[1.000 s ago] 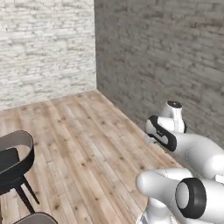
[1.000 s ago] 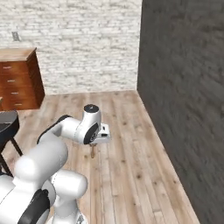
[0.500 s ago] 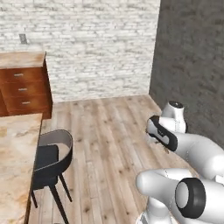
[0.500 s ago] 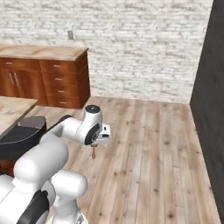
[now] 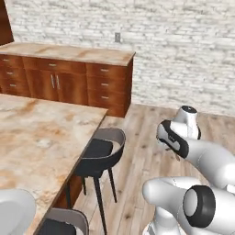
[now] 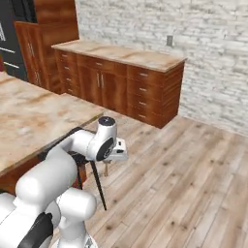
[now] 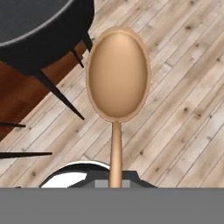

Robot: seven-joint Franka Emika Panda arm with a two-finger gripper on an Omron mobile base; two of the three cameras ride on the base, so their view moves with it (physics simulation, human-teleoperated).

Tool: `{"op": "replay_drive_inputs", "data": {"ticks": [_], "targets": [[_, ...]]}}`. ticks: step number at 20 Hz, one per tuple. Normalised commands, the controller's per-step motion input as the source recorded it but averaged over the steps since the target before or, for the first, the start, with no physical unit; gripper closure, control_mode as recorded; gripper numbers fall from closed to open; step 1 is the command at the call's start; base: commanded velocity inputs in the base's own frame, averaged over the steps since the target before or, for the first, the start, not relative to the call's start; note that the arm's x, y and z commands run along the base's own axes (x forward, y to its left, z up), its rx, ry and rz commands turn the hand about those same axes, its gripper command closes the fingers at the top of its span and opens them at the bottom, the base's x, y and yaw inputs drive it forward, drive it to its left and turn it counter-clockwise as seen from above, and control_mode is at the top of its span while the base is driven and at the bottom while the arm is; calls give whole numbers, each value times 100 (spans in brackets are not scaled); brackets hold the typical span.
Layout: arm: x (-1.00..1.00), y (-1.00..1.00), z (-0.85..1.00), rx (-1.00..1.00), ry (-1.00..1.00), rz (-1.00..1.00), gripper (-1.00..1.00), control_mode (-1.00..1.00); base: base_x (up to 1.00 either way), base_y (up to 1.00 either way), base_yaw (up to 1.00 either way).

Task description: Take the fork and place it on the left side of the plate. Then take the spoon and place it on the right side of the plate. Make sure they're directly next to the plate.

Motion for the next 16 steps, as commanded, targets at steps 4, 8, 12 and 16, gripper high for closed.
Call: {"op": "replay_drive_inputs", "data": {"ticks": [4, 8, 12, 16], "targets": [[0, 0, 0, 0, 0, 0, 100, 100, 22, 10, 79], [0, 0, 0, 0, 0, 0, 100, 100, 24, 12, 75], [0, 0, 0, 0, 0, 0, 100, 100, 57, 3, 60], [0, 0, 0, 0, 0, 0, 100, 100, 66, -1, 57]]}}
